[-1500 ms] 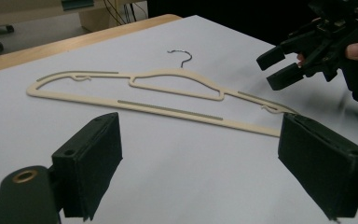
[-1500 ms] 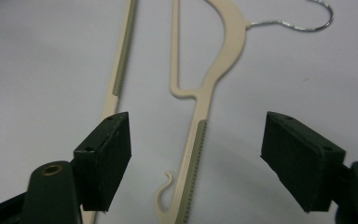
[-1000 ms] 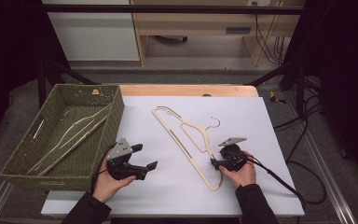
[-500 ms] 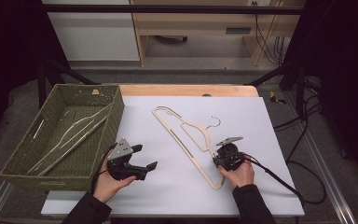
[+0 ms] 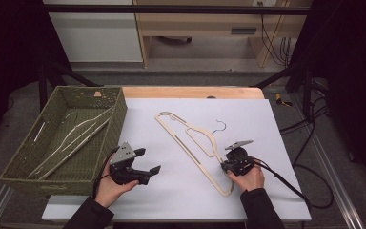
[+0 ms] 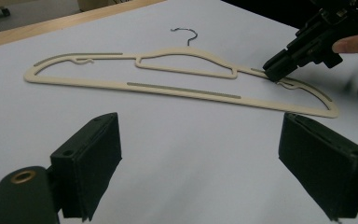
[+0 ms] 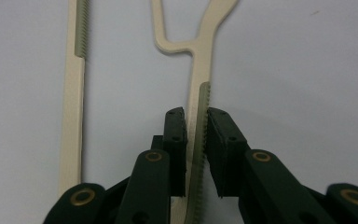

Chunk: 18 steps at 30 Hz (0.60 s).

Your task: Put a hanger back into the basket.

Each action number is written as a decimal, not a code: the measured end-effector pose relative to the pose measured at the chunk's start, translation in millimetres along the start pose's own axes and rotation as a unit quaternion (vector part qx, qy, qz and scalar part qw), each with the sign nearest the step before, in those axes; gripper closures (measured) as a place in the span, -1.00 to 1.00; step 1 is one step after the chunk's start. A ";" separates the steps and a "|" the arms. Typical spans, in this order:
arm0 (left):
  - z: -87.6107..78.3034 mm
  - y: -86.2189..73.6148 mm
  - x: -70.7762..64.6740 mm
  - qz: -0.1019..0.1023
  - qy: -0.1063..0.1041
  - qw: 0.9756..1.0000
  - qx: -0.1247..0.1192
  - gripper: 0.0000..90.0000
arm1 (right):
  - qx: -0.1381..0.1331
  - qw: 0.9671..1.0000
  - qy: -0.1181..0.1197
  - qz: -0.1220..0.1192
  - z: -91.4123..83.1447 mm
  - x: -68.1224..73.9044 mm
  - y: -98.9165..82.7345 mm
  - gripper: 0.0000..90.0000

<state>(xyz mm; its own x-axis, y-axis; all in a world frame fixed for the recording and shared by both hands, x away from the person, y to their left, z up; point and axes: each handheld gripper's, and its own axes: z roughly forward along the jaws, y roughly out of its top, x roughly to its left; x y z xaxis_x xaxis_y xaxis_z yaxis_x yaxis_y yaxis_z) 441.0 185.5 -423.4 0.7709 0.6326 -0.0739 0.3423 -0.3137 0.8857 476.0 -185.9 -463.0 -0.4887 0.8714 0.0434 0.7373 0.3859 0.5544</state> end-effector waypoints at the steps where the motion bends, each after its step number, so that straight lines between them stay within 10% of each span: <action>1: -0.3 0.0 -0.1 0.000 0.001 1.000 0.000 -0.71 | -0.005 1.000 0.008 0.003 -0.2 0.0 0.5 0.54; 18: 0.1 2.8 -4.1 0.004 -0.002 1.000 -0.001 -0.70 | -0.007 0.999 -0.017 0.037 2.5 6.1 3.8 0.78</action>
<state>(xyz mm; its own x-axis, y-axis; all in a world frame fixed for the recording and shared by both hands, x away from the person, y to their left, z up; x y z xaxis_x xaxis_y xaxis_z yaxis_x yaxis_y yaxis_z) 438.8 181.9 -420.6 0.7764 0.6265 -0.0685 0.3349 -0.3181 0.8869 477.0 -178.3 -462.7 -0.4172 0.9071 0.0567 0.7642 0.3163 0.5621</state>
